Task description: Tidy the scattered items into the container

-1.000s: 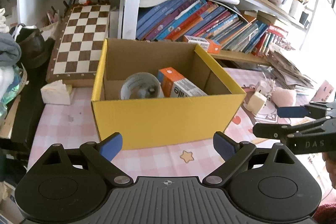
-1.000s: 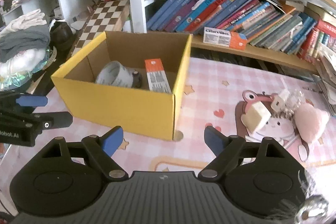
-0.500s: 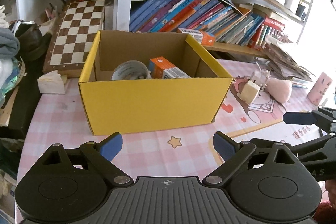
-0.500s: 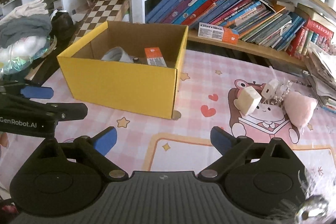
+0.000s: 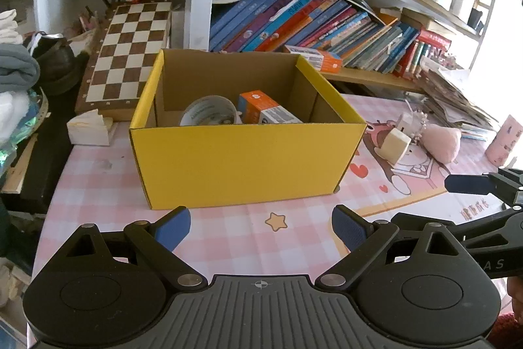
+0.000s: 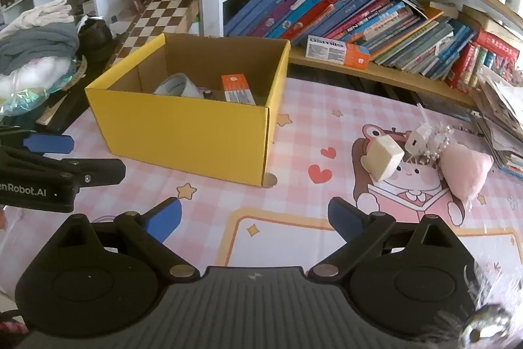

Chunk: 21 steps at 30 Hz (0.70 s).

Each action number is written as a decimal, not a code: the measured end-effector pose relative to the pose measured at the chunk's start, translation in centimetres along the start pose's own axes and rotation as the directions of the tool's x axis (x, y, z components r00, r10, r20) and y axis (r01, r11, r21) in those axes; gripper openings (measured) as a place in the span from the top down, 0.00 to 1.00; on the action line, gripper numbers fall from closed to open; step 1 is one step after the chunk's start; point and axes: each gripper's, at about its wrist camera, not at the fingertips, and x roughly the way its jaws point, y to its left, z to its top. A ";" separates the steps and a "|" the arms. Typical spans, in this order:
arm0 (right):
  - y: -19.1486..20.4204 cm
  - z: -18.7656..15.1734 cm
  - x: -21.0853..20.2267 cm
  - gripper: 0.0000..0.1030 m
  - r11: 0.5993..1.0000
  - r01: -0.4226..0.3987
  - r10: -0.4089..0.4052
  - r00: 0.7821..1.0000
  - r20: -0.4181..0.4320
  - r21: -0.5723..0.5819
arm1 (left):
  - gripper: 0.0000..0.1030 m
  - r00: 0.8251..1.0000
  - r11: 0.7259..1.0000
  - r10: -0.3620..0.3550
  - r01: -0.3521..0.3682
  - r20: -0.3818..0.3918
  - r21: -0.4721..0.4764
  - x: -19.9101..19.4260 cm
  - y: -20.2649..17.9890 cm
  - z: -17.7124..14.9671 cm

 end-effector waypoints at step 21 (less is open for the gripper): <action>-8.9 -0.8 -0.9 0.05 0.999 -0.044 0.044 0.999 -0.001 -0.017 | 0.08 0.997 0.998 0.068 -0.069 -0.033 -0.016 1.6 -8.9 0.1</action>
